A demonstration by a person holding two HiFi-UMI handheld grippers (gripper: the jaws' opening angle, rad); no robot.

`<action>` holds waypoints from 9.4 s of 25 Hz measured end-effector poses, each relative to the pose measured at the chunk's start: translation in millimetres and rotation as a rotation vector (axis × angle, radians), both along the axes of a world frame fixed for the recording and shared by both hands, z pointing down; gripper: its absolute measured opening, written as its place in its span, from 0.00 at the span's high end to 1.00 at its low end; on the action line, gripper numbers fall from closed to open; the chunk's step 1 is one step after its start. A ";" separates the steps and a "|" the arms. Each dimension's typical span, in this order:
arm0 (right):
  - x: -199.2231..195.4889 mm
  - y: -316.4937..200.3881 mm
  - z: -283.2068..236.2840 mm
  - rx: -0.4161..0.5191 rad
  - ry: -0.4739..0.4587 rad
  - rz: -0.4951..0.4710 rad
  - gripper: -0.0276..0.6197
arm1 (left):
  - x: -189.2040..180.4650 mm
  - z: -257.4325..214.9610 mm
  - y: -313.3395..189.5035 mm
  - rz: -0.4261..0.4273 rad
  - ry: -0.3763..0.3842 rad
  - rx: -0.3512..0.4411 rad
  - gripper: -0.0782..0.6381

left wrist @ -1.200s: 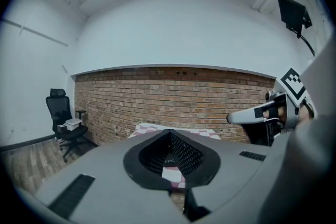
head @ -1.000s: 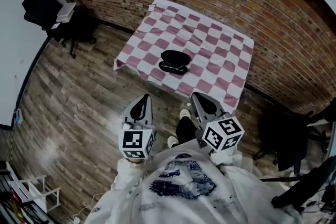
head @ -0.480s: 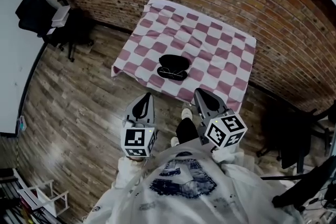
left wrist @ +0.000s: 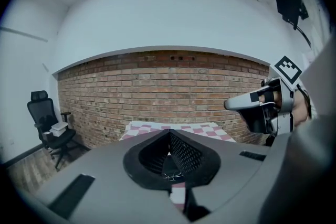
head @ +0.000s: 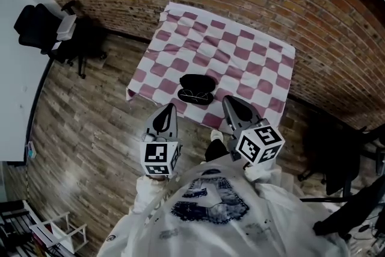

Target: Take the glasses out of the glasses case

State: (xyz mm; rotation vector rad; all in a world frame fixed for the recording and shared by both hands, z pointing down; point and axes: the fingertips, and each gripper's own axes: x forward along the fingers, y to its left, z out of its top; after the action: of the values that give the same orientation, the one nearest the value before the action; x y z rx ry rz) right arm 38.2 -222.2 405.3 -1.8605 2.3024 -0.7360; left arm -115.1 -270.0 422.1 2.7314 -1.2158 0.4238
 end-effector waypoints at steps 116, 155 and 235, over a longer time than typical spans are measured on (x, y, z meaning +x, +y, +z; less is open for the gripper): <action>133.2 -63.4 83.6 -0.157 -0.159 0.043 0.94 | 103.7 284.6 -47.7 1.125 -1.060 -0.110 0.79; 106.6 -50.7 76.9 -0.147 -0.149 0.033 0.94 | 100.6 257.6 -49.7 1.021 -0.941 -0.057 0.87; -68.3 148.0 -36.2 0.125 0.102 -0.055 0.94 | -64.7 -60.1 157.2 -0.040 0.021 0.119 0.87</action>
State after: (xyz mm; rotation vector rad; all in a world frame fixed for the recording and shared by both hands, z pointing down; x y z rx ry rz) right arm -30.1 -74.3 369.1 -1.8272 2.4086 -0.5014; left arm -179.8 -112.8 362.0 2.7958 -1.3289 0.3274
